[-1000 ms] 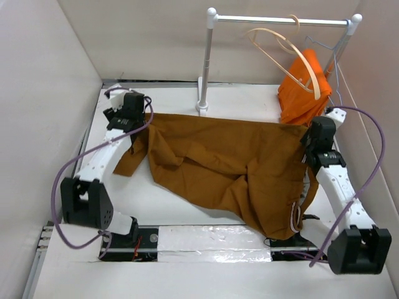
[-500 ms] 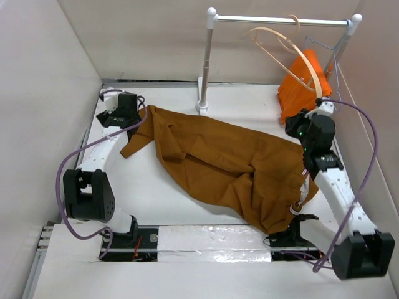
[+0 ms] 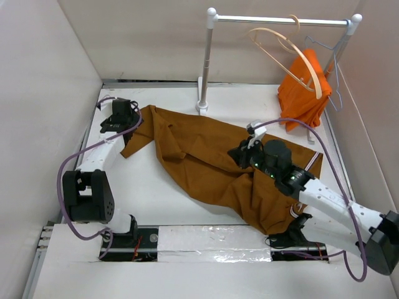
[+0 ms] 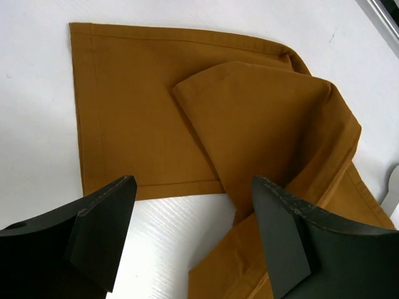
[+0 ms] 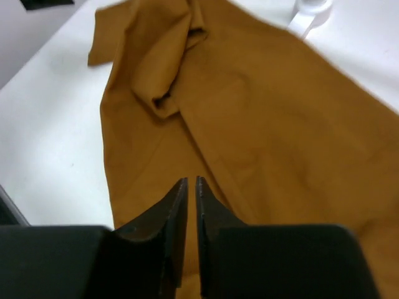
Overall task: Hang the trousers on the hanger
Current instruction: Flatten out the trousers at the center of the board.
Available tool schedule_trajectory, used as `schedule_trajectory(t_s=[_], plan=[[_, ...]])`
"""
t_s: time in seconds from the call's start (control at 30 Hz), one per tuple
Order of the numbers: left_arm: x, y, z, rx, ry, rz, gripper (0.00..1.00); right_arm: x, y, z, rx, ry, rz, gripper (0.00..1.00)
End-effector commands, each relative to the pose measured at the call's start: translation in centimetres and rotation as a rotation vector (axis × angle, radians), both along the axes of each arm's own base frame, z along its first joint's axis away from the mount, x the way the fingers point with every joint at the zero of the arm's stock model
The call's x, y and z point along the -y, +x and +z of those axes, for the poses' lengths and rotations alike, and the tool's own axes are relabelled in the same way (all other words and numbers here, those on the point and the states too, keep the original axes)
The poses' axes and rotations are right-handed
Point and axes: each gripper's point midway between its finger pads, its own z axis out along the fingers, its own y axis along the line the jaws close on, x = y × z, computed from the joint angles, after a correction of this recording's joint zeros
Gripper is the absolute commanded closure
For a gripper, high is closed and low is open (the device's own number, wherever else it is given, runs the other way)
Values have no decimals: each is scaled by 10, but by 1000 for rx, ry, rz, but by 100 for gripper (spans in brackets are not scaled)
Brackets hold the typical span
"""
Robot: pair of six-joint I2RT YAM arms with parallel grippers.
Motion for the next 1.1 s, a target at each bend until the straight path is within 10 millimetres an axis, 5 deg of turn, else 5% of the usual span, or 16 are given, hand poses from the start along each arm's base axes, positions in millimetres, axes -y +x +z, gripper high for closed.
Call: schedule_trajectory(t_s=[0.0,0.17,0.23,0.27,0.37,0.4,0.5,0.53,0.6,0.63,0.7,0.77,0.83,0.97,1.0,1.07], plan=[[-10,6,-9,-13,-48,88,28,-28,-3,4,65,-8,104,79],[-50,-15,-55,-132,-21,260,38,-88,-31,12,95,-34,242,55],[-59,-22,-64,-157,1,299,38,-109,-25,3,87,-75,245,44],[-61,-25,-68,-169,8,313,37,-121,-18,21,112,-54,233,41],[-66,-28,-80,-202,17,321,34,-154,2,7,80,-86,239,41],[-70,-28,-83,-213,13,331,33,-170,9,28,110,-48,233,40],[-69,-27,-98,-260,-3,320,33,-201,37,-6,56,-95,190,36],[-69,-27,-104,-273,-4,319,33,-216,48,10,74,-66,180,33],[-66,-23,-107,-269,-24,310,34,-238,66,-37,1,-131,176,32],[-64,-22,-112,-279,-29,304,34,-254,77,-19,20,-95,170,32],[-67,-17,-112,-270,-37,300,34,-269,91,-64,-36,-161,147,32],[-66,-14,-115,-289,-42,290,35,-283,113,-54,-22,-139,108,32],[-67,-9,-113,-283,-35,283,36,-291,121,-93,-66,-198,95,33],[-74,2,-114,-258,-71,276,47,-304,124,-97,-54,-186,85,70],[-71,8,-112,-250,-90,258,53,-307,114,-103,-39,-185,100,89],[-81,11,-118,-253,-111,272,71,-303,103,-76,37,-181,113,99]])
